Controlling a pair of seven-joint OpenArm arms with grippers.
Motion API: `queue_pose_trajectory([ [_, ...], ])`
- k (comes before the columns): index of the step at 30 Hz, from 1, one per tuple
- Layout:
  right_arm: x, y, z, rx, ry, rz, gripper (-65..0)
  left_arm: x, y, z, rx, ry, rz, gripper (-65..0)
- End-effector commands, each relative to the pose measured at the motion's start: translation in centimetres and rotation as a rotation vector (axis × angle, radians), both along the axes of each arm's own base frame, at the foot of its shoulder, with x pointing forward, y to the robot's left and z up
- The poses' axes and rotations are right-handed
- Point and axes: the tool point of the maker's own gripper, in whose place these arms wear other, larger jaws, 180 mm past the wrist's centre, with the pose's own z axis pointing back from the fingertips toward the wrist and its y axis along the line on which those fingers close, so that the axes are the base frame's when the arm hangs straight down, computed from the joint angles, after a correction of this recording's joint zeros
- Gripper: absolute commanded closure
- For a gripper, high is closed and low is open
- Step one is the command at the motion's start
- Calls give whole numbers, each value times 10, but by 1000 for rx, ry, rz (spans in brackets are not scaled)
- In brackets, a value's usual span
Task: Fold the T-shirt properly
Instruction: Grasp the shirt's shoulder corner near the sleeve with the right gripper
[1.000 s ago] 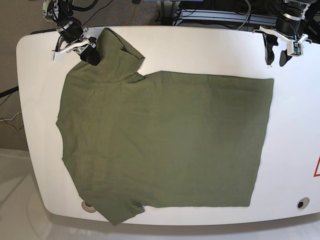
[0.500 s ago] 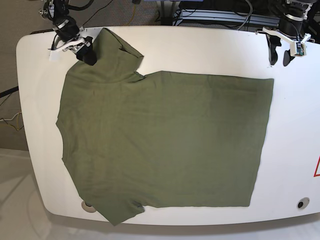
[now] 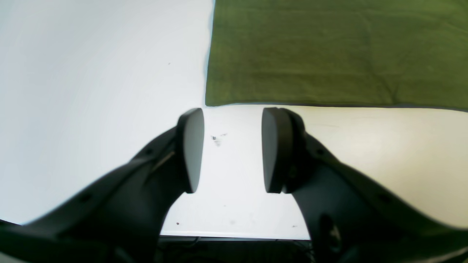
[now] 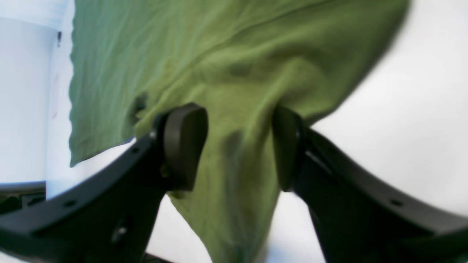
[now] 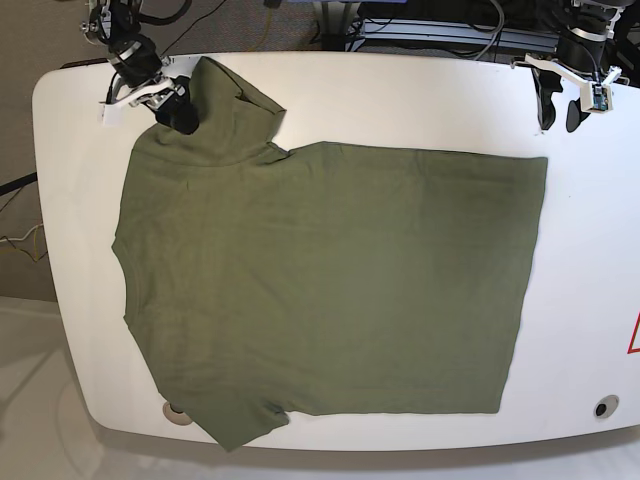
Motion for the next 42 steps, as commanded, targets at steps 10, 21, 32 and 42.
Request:
queue_pose_trajectory([
  [10, -10, 17, -15, -3, 74, 22, -327, 4, 0, 10, 2, -42, -10, -229],
  [21, -9, 28, -17, 7, 76, 45, -298, 6, 0, 12, 4, -52, -12, -209],
  [32, -2, 22, -13, 3, 60, 41, 0, 11, -3, 18, 4, -79, -23, -236],
  [42, 1, 20, -11, -7, 53, 40, 0, 22, 0, 18, -9, -85, -11, -304],
])
